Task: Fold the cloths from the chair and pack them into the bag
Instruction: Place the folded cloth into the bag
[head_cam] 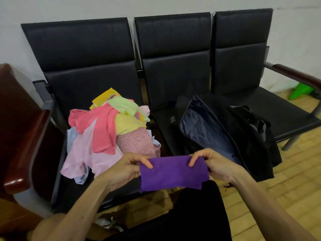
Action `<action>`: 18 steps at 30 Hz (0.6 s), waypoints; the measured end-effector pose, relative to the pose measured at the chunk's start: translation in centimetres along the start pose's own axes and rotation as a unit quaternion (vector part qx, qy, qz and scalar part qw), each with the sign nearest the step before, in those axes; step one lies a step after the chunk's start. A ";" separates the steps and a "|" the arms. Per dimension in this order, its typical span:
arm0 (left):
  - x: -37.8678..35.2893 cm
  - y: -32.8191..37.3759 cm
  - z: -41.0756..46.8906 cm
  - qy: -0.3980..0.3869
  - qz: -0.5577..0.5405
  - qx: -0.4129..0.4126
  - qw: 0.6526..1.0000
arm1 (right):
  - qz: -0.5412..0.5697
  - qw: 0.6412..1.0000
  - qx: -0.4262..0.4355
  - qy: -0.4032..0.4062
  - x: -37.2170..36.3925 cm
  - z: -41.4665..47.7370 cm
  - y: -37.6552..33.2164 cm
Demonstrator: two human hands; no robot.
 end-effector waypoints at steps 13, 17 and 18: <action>-4.8 -3.5 6.3 0.007 -0.029 0.161 0.987 | 0.069 0.992 -0.005 0.107 6.4 -1.7 4.3; -7.0 -7.8 8.9 0.036 0.112 0.173 0.978 | 0.097 0.974 -0.055 0.199 9.2 -1.0 6.9; -7.4 -8.9 9.6 0.036 0.127 0.188 0.973 | 0.101 0.971 -0.063 0.208 10.1 -0.9 7.5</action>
Point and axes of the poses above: each hand's wrist, its own z-axis towards the middle knuckle, its own x-axis out of the back of the hand, y = z × x, the point moved 2 cm from there along z, towards the middle knuckle, and after that the axes turned 8 degrees about z, right-handed, at the moved point
